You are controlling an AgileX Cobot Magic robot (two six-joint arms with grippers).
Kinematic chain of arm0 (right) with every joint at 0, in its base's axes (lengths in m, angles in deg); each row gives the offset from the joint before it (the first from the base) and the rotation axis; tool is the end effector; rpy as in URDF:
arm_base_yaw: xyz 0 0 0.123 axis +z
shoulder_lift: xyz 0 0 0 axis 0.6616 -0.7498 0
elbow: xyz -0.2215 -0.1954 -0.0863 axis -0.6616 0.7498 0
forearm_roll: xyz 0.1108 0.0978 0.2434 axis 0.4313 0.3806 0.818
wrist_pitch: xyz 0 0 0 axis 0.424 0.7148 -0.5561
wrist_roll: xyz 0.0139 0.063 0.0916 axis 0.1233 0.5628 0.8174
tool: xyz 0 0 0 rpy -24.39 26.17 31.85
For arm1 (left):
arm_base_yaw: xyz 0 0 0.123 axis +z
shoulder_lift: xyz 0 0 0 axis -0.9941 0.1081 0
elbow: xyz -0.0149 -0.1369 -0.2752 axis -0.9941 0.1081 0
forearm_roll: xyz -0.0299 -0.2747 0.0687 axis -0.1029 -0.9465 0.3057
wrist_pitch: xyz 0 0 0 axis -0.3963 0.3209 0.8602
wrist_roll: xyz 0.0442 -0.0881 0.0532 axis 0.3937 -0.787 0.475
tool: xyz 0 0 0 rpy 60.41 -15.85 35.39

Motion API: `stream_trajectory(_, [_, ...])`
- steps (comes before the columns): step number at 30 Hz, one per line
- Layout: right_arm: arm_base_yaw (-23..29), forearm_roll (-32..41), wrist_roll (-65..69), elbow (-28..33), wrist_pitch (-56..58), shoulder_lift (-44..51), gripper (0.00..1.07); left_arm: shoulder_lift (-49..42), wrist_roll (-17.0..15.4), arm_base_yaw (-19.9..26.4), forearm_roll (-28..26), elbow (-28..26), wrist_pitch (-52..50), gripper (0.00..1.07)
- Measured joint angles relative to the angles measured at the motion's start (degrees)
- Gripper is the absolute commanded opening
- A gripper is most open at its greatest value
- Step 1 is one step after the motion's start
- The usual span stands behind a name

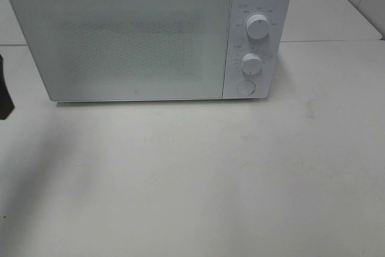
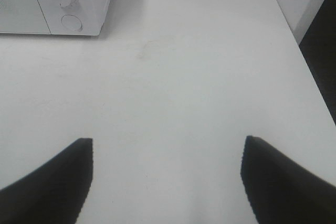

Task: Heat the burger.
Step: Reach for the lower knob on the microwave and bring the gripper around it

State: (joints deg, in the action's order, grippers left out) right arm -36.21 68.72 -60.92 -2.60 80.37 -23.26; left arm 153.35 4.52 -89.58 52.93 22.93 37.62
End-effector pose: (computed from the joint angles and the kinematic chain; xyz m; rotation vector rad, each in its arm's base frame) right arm 0.0203 -0.0091 0.2881 -0.0134 2.0114 -0.0302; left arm 0.2892 -0.0507 0.2709 0.3332 2.9892 -0.2870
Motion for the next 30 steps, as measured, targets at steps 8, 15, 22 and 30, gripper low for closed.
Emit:
stream_trajectory(8, [0.0, 0.0, 0.0, 0.0, 0.0, 0.0, 0.75, -13.75, -1.32, 8.88, 1.43, 4.07, 0.06, 1.0])
stream_trajectory(15, [0.0, 0.0, 0.0, 0.0, 0.0, 0.0, 0.75, -27.96, -1.43, 10.31, 2.29, 13.46, 0.23, 1.0])
stream_trajectory(22, [0.0, 0.0, 0.0, 0.0, 0.0, 0.0, 0.75, -40.51, -1.43, 10.49, 2.46, 21.66, 0.11, 1.0])
stream_trajectory(30, [0.0, 0.0, 0.06, 0.0, 0.0, 0.0, 0.75, -58.44, -2.06, 10.49, 2.81, 31.28, -2.12, 1.0])
